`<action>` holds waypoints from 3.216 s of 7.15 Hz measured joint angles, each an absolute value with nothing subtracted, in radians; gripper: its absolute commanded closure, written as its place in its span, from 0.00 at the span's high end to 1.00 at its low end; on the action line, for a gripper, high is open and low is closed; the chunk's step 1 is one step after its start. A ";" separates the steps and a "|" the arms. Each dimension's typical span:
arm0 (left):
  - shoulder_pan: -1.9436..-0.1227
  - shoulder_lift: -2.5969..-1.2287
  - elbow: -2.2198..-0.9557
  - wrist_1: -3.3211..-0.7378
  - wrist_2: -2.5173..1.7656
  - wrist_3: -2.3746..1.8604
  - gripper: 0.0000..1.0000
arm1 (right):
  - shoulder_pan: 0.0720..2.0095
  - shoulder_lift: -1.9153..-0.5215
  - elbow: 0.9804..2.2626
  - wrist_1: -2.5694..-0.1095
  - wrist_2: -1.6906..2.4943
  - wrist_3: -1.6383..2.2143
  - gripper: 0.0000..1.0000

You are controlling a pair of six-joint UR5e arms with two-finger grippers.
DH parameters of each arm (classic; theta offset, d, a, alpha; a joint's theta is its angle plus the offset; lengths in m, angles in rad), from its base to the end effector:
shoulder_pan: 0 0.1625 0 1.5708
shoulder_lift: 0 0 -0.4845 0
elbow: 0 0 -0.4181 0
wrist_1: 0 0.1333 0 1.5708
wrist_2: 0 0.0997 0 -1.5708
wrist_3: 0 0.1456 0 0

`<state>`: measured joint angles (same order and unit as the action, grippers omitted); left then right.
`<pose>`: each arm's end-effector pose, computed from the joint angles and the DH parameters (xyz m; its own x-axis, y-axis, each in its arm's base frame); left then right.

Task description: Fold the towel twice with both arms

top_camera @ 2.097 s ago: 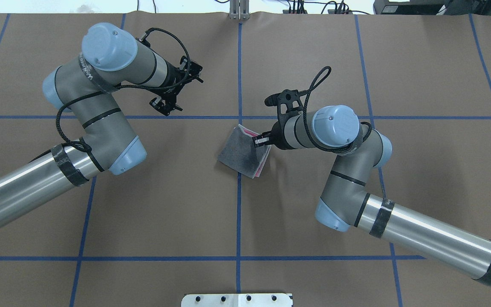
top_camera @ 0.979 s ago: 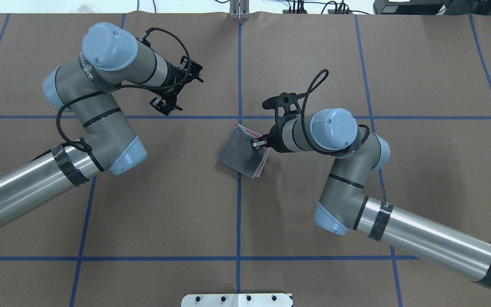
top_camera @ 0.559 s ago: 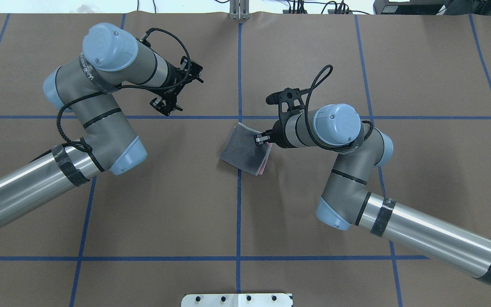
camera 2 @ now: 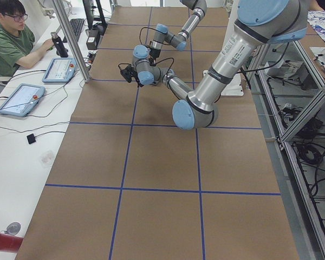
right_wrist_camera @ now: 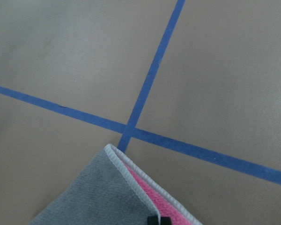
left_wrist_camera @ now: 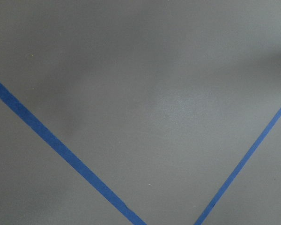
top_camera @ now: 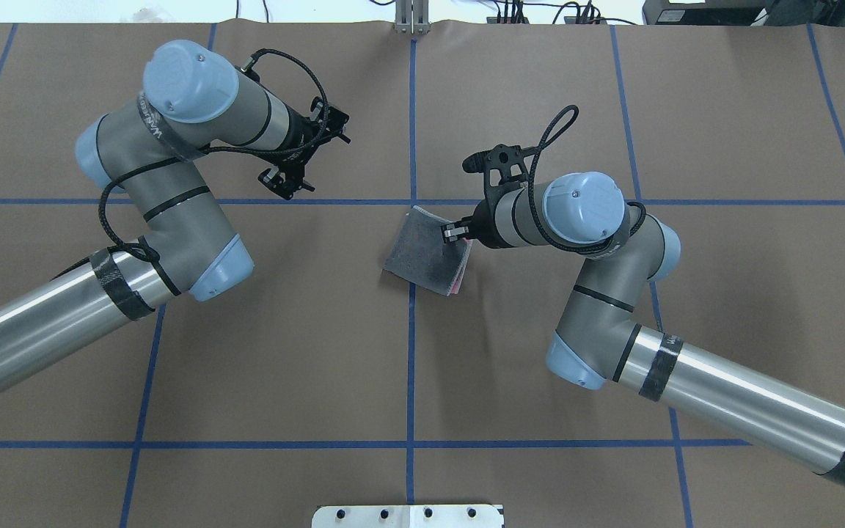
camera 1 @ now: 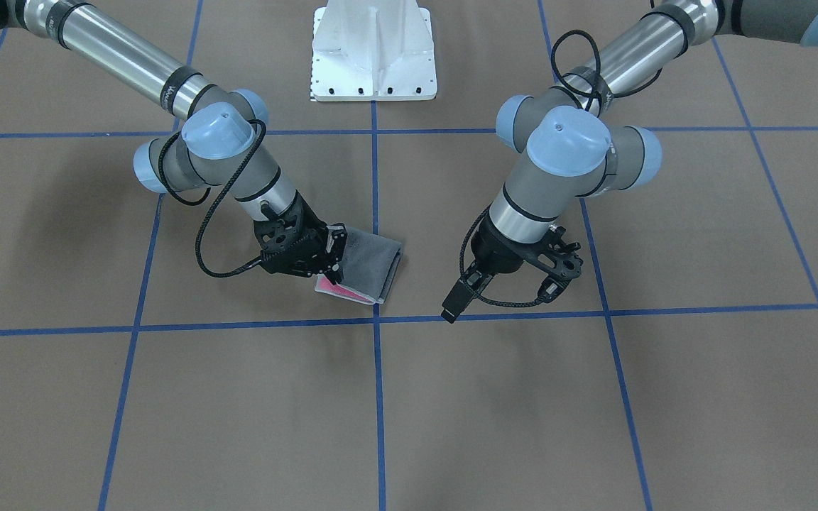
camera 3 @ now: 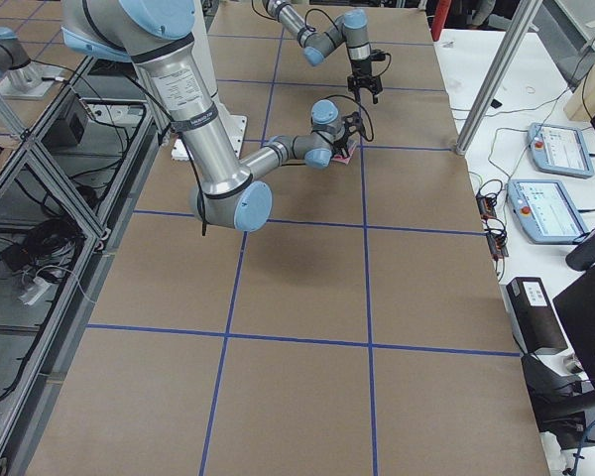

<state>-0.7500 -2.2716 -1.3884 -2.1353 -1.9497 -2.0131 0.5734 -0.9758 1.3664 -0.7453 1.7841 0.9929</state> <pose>0.5618 -0.6319 0.3010 0.1413 -0.6751 -0.7241 0.5031 0.6789 -0.5348 -0.6385 -0.5343 0.3605 0.4429 -0.3495 0.8256 -0.1450 0.8808 0.4507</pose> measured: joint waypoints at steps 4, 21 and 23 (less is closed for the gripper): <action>-0.763 -2.271 -1.388 -2.134 -1.952 -2.009 1.00 | 0.599 -0.948 1.366 -0.746 1.808 1.049 0.99; -1.591 -1.680 -1.398 -1.871 -2.293 0.235 1.00 | 1.303 -1.282 1.651 -1.685 2.240 0.168 0.99; -1.594 -1.633 -1.402 -1.869 -2.293 0.235 1.00 | 1.425 -1.346 1.648 -1.704 2.280 0.159 0.99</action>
